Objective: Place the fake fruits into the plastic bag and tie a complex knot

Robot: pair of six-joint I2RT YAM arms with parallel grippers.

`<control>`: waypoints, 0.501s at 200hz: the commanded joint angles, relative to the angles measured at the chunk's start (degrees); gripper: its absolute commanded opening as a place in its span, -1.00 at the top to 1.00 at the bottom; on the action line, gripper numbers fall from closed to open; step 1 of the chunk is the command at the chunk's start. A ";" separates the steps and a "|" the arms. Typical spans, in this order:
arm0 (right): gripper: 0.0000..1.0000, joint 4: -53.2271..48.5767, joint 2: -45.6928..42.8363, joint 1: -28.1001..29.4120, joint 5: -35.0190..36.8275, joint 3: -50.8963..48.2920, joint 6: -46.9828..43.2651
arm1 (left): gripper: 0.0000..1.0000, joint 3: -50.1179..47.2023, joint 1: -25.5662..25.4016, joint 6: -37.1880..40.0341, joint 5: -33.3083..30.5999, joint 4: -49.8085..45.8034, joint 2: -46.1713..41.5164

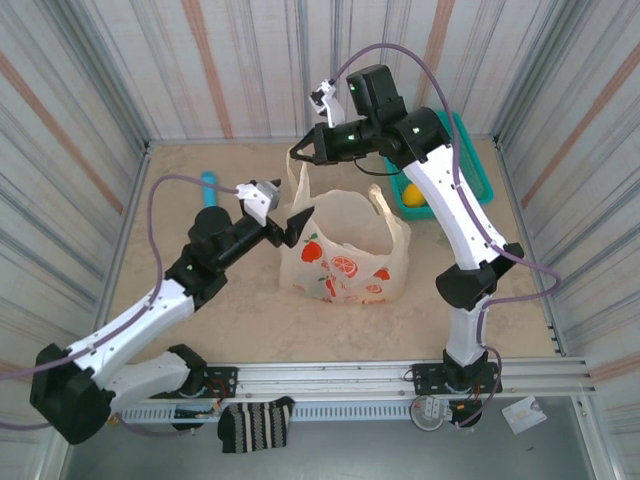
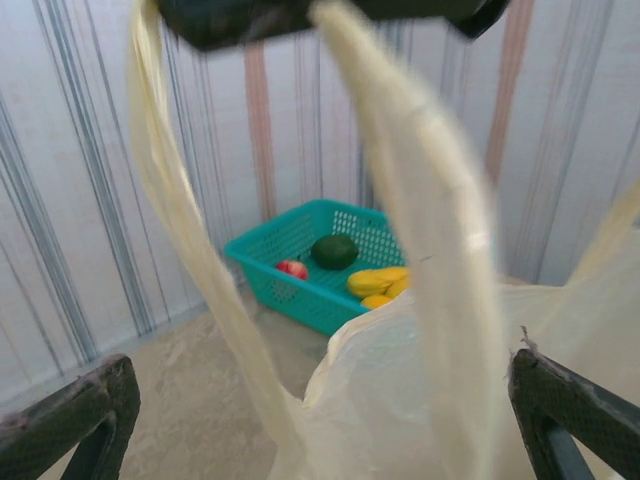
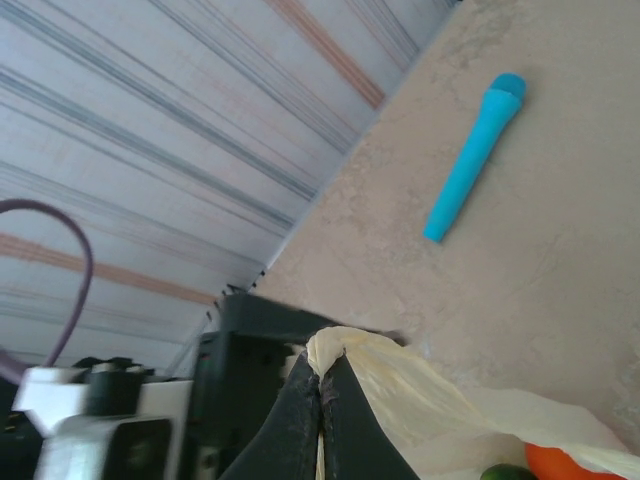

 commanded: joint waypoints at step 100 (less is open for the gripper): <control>0.93 5.64 -5.40 -0.34 -7.09 -5.48 1.86 | 0.03 -5.92 5.17 -7.13 20.01 40.89 15.28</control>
